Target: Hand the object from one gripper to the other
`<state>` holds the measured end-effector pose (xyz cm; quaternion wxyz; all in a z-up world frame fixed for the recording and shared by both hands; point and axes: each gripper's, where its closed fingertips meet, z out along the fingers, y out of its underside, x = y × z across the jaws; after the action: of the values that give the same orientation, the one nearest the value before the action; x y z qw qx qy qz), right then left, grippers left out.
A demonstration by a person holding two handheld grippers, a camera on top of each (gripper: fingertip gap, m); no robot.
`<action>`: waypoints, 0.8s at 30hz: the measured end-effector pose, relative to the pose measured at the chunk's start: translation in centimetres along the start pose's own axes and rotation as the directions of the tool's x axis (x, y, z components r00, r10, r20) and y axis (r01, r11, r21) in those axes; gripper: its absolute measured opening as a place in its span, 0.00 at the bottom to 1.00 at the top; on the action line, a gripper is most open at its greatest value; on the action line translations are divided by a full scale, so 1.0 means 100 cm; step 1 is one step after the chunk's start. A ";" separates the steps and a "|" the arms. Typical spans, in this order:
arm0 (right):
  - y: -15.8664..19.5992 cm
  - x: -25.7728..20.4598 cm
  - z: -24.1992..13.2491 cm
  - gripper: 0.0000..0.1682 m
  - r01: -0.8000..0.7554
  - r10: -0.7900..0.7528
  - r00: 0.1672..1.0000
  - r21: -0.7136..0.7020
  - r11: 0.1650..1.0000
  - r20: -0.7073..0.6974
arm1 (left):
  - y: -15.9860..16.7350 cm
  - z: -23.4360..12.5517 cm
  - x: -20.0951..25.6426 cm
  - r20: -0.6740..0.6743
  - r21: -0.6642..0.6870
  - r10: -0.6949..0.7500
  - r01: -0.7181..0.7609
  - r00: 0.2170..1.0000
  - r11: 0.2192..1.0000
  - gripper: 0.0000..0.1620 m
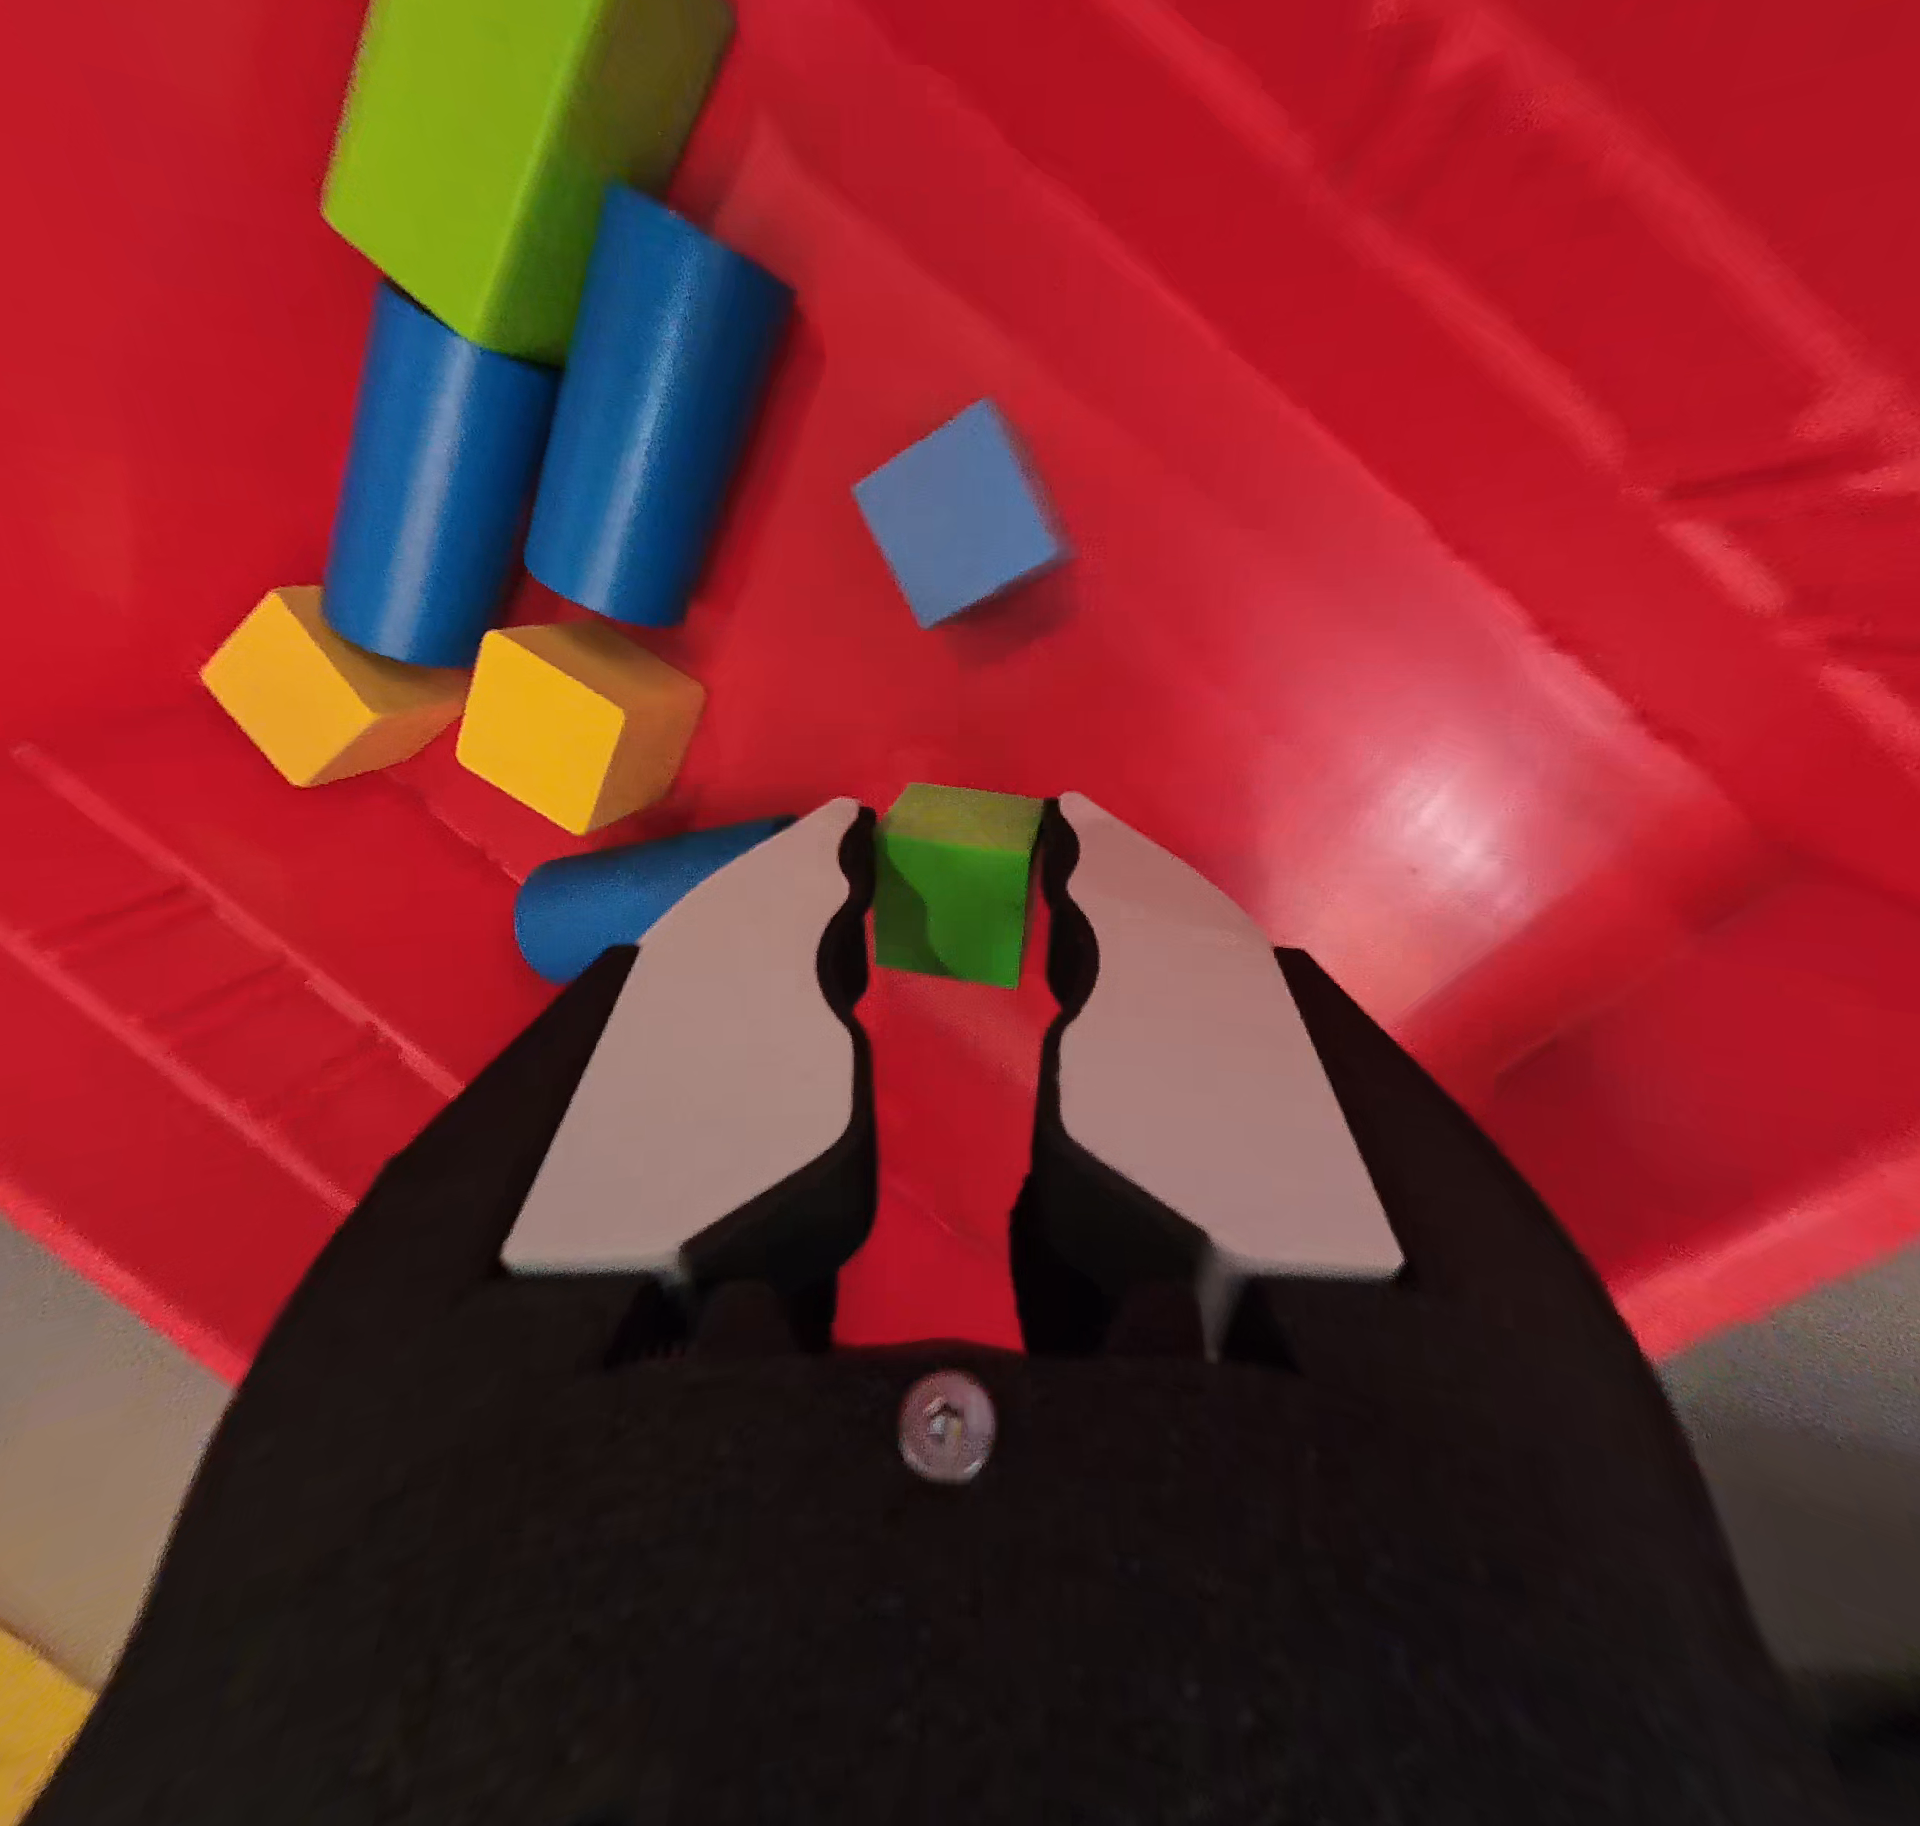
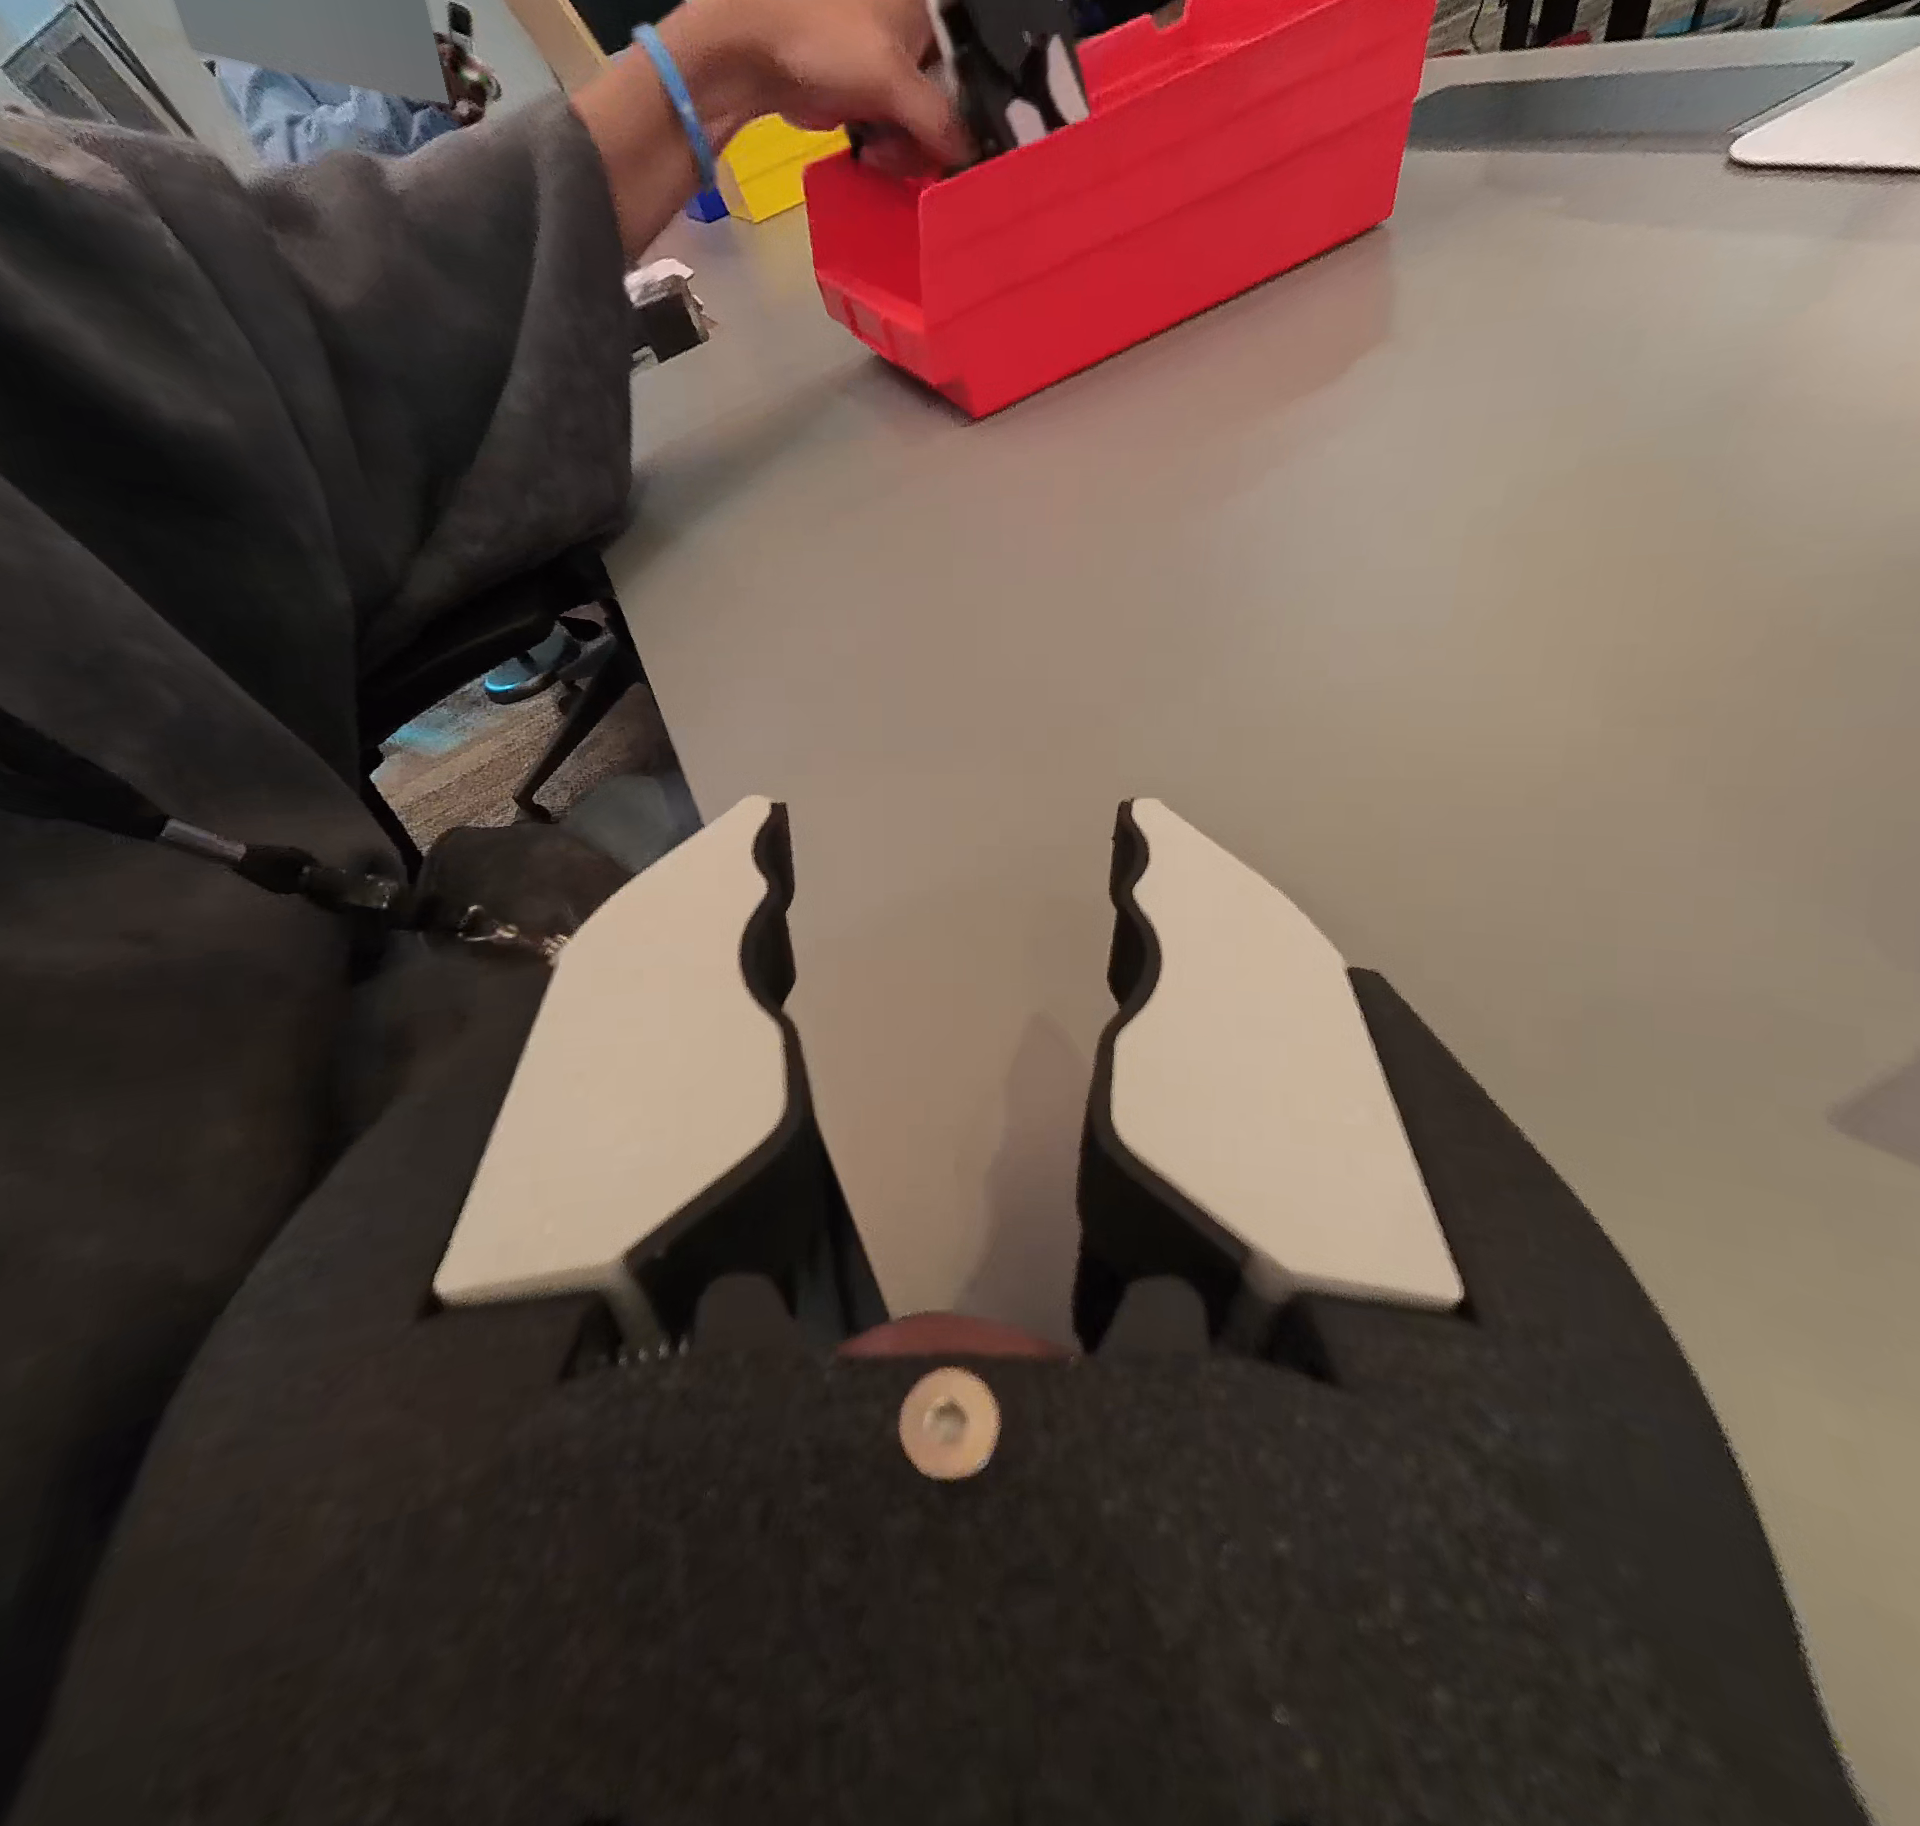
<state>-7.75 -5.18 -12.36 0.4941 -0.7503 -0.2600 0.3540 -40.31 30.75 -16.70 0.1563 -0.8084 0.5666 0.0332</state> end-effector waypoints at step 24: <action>-0.160 -0.031 0.112 0.18 -0.681 0.475 0.410 -0.086 0.727 0.778 | -0.172 -0.204 0.286 0.173 0.855 0.458 -0.364 0.872 0.370 0.18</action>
<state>-19.14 4.78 0.34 0.2712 -0.5053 -0.1173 0.8108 -16.69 4.27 -0.25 0.5011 -0.4498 0.6933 -0.2567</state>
